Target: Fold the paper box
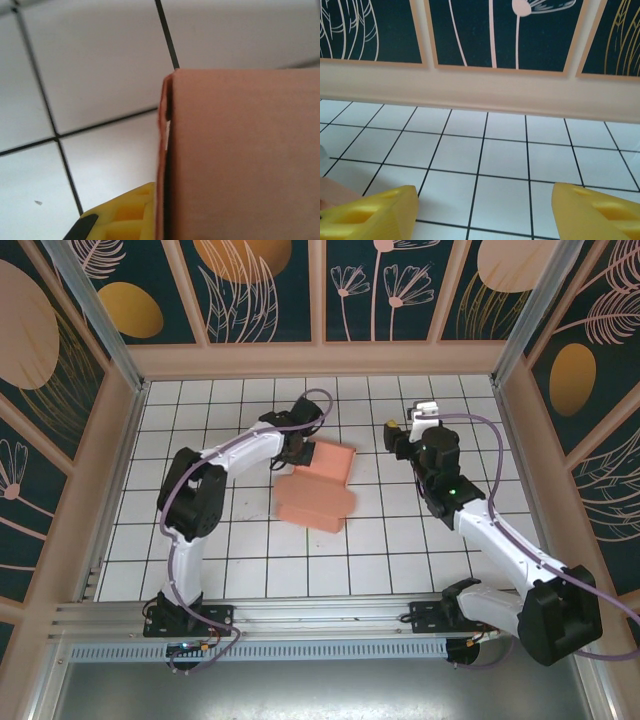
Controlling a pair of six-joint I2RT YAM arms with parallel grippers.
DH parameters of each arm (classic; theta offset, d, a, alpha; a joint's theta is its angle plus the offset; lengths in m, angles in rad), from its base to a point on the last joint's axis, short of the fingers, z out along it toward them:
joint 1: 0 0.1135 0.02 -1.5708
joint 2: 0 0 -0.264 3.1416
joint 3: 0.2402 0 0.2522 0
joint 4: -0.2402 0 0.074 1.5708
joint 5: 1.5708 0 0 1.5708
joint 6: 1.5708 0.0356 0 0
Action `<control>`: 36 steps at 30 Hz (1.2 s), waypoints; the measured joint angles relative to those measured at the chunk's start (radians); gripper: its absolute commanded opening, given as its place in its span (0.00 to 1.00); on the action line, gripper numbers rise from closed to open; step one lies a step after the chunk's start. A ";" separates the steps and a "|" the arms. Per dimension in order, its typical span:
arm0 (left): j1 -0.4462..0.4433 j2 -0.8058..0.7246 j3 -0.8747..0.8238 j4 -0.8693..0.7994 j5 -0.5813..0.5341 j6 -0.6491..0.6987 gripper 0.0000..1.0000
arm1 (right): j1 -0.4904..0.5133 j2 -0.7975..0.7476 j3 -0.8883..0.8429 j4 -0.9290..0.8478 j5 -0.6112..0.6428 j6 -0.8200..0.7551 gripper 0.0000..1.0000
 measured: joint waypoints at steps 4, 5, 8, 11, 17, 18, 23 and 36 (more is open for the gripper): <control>0.000 0.065 0.077 -0.149 0.037 0.074 0.00 | -0.003 0.000 -0.025 -0.002 -0.015 0.003 0.71; 0.000 0.082 0.106 -0.181 0.036 0.086 0.00 | -0.003 0.000 -0.030 -0.001 -0.021 0.006 0.71; 0.000 0.140 0.193 -0.266 0.027 0.111 0.00 | -0.007 0.000 -0.035 0.000 -0.035 0.013 0.71; -0.001 0.183 0.261 -0.332 0.002 0.125 0.10 | -0.015 0.006 -0.035 0.012 -0.048 0.022 0.71; -0.001 0.262 0.369 -0.417 -0.021 0.161 0.39 | -0.029 0.041 -0.035 0.029 -0.075 0.029 0.71; 0.000 0.271 0.383 -0.422 -0.021 0.164 0.44 | -0.032 0.046 -0.035 0.029 -0.080 0.029 0.71; 0.000 0.279 0.480 -0.428 -0.016 0.172 0.72 | -0.047 0.063 -0.035 0.034 -0.107 0.032 0.71; 0.013 -0.167 0.053 0.044 -0.094 0.040 0.99 | -0.034 0.243 0.060 0.000 -0.317 0.037 0.73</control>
